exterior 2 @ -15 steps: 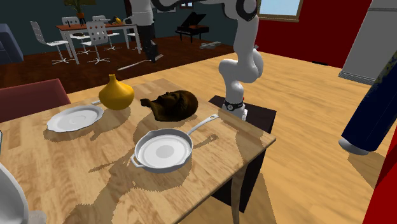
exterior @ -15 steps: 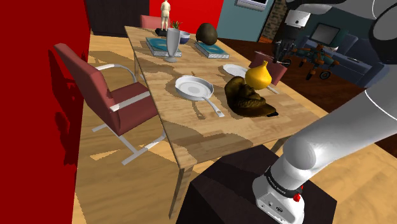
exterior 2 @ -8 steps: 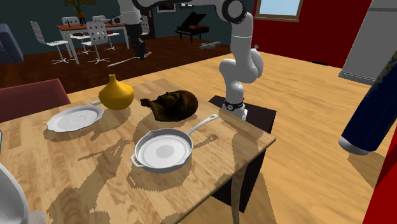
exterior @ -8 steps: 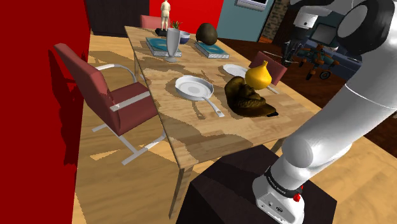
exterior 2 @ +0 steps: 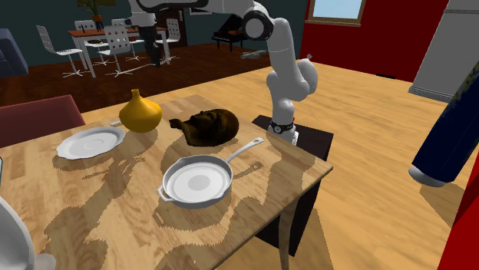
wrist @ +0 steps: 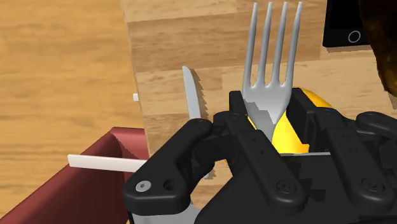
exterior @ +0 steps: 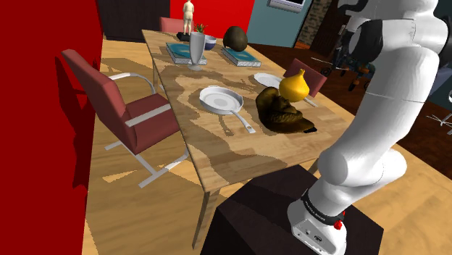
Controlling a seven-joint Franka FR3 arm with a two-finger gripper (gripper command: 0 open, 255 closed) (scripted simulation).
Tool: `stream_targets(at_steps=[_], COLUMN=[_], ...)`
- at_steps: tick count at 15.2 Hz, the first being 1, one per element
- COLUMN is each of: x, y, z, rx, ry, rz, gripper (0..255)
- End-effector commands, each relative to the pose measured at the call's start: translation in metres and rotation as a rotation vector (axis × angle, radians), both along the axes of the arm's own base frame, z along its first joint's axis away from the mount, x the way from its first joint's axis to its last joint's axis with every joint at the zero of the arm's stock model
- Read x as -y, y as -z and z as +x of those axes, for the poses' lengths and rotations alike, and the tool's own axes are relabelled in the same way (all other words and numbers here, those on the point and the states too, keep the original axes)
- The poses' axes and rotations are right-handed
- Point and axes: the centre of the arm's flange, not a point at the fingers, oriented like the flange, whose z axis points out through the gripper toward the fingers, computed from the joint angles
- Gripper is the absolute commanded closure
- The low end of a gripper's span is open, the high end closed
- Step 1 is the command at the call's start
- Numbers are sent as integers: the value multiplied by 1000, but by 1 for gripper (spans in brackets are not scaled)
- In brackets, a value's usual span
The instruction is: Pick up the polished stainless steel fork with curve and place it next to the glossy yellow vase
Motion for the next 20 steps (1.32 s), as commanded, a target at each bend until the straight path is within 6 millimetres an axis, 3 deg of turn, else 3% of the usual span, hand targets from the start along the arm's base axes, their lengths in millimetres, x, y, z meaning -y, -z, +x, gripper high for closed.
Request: stream_targets(at_steps=[1, 4, 20], x=[27, 61, 61], y=[1, 1, 86], z=[-1, -6, -6], rx=[0, 0, 0], ry=[-4, -4, -4], rz=[0, 0, 0], gripper=[255, 255, 255])
